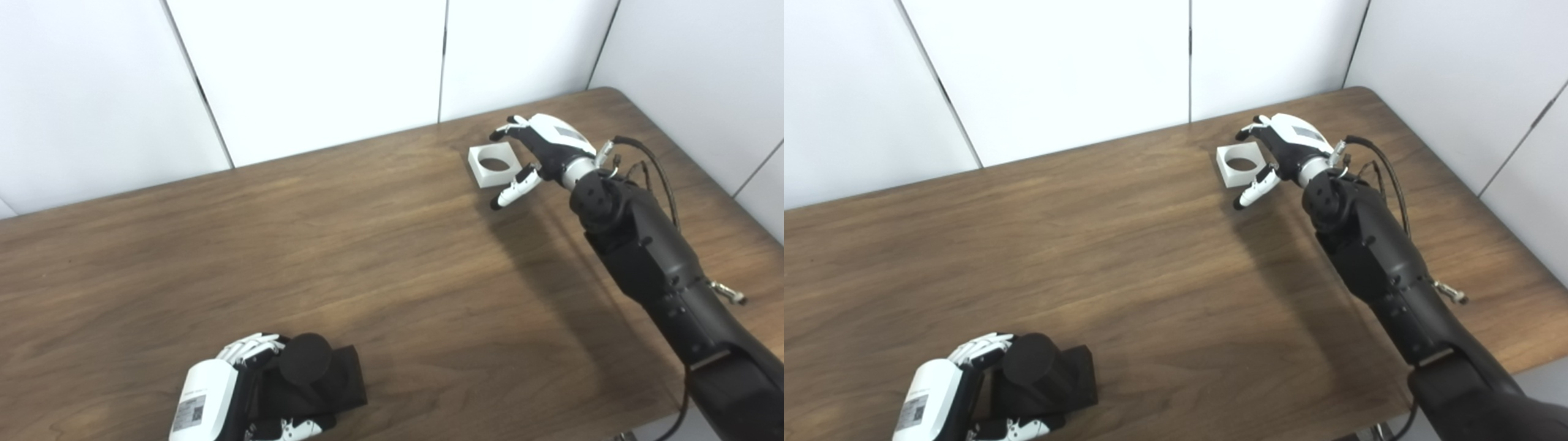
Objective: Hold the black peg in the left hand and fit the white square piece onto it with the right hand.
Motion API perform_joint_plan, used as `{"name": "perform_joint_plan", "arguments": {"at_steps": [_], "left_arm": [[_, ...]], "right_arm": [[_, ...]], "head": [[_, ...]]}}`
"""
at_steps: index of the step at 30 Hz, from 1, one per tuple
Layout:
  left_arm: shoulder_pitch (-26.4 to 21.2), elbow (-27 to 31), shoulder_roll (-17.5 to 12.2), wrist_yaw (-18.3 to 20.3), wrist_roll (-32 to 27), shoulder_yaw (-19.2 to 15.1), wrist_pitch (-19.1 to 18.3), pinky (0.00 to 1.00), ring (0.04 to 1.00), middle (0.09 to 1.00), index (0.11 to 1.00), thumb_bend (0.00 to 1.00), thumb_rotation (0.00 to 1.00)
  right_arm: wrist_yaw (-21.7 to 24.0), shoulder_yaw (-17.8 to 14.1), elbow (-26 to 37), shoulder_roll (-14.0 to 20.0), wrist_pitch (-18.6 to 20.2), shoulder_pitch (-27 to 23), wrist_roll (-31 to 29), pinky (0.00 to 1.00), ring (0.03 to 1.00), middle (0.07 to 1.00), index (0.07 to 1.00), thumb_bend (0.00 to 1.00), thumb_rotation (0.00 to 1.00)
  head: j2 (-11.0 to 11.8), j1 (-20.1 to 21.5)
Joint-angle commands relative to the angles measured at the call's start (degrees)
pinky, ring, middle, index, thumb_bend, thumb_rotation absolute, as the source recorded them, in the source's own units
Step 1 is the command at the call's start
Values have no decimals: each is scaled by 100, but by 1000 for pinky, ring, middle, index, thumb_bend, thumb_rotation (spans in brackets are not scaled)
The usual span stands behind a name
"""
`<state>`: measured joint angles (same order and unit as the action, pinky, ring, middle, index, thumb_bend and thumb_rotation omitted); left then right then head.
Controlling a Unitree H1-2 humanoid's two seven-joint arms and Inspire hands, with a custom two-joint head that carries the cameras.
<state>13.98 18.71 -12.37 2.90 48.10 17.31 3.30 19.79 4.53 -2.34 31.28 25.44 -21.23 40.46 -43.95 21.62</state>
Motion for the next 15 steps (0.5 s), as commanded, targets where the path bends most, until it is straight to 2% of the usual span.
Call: {"name": "perform_joint_plan", "arguments": {"at_steps": [1, 9, 15], "left_arm": [[200, -47, -135, 270, -39, 14, -141, 790, 797, 739, 482, 523, 49], [238, -71, -161, 242, -36, 30, -108, 796, 798, 739, 482, 523, 50], [267, -67, -172, 229, -19, 45, -95, 804, 801, 740, 482, 523, 50]], "right_arm": [[-203, 40, -47, 234, -143, -442, 102, 1000, 1000, 986, 840, 891, 172], [-170, 372, -688, 327, -107, -929, 176, 1000, 1000, 986, 852, 870, 206], [-166, 588, -1106, 371, -103, -1182, 206, 1000, 1000, 965, 820, 866, 209]], "head": [[-1, 6], [26, 26], [36, 30]]}}
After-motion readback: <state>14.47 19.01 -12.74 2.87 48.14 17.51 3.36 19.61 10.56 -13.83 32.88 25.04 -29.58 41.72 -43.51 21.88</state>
